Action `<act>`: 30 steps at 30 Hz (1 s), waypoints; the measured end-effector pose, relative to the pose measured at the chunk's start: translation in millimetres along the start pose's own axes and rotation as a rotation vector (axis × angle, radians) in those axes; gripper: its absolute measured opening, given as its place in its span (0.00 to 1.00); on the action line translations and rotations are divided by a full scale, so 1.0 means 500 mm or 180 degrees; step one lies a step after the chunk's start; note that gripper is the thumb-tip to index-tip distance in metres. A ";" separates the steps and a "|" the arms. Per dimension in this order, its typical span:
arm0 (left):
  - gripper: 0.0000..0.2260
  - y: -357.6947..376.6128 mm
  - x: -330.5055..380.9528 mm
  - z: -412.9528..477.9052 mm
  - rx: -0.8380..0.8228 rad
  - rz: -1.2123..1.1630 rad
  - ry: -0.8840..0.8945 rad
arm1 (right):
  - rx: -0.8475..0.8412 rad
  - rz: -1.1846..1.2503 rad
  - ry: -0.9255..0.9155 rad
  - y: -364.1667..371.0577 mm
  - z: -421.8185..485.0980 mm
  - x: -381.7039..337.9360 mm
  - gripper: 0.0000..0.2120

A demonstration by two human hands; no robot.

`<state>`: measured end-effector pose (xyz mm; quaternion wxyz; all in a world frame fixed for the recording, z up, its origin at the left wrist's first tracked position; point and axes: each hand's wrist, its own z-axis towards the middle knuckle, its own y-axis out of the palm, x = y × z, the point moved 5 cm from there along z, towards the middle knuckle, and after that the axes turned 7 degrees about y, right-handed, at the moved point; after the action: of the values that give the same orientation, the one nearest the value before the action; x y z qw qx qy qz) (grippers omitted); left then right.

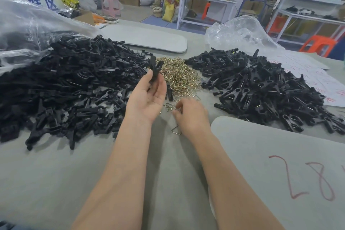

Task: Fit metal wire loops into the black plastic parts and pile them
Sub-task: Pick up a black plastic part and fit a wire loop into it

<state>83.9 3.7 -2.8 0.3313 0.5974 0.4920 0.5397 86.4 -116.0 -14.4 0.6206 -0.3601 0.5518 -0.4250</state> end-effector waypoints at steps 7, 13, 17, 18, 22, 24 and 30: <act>0.06 -0.008 -0.019 -0.002 0.0110 0.0174 -0.0380 | -0.0231 0.0593 0.0101 0.003 0.006 0.017 0.07; 0.05 0.007 -0.031 -0.008 -0.0118 0.0221 -0.0590 | 0.0189 0.3036 0.0549 -0.058 0.010 0.056 0.02; 0.05 0.015 -0.047 -0.011 -0.0394 0.0723 -0.0650 | -0.0178 0.4748 0.0995 -0.073 0.011 0.075 0.05; 0.04 0.016 -0.051 -0.011 -0.0423 0.0817 -0.0625 | -0.0204 0.4809 0.1032 -0.076 0.012 0.077 0.06; 0.04 0.007 -0.055 -0.006 -0.0389 0.1258 -0.0537 | 0.0239 0.3361 0.0838 -0.083 0.015 0.087 0.04; 0.03 0.001 -0.052 -0.003 -0.0295 0.1464 -0.0496 | 0.0376 0.2938 0.0683 -0.083 0.014 0.083 0.05; 0.02 0.001 -0.045 -0.001 -0.0241 0.1808 -0.0141 | 0.0172 0.3048 0.0430 -0.063 0.016 0.065 0.07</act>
<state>85.0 -17.9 -9.4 0.1996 0.7102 0.2771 0.6157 91.2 -157.9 3.1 0.7184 -0.0210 0.6834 -0.1281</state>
